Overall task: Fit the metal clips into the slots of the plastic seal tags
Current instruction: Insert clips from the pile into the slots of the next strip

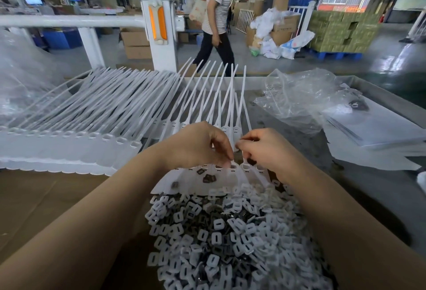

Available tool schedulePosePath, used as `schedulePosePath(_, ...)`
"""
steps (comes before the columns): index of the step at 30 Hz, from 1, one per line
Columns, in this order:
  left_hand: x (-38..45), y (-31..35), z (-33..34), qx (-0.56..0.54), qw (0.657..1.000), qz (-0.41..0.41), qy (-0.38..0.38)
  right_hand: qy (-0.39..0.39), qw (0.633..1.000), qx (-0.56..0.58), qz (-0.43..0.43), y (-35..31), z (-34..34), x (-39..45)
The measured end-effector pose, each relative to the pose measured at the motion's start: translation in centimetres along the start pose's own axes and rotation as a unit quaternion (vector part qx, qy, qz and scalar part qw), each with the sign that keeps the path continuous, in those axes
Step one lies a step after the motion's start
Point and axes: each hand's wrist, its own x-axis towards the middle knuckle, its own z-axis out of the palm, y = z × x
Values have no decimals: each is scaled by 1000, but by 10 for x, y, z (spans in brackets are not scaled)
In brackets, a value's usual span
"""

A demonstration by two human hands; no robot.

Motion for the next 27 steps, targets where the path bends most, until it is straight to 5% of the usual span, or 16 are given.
schedulePosePath(6, -9, 25, 13, 6, 985, 41, -168, -3, 1000, -1, 4, -1, 0, -2)
schedulePosePath(14, -9, 26, 13, -11, 982, 1, -190, -7, 1000, 5, 14, -1, -2, -2)
schedulePosePath(21, -6, 13, 6, -28, 990, -51, -130, -6, 1000, 21, 7, -3, -4, -4)
schedulePosePath(27, -4, 1, -10, -200, 974, -103, 5, -35, 994, 105, -23, -11, -6, -7)
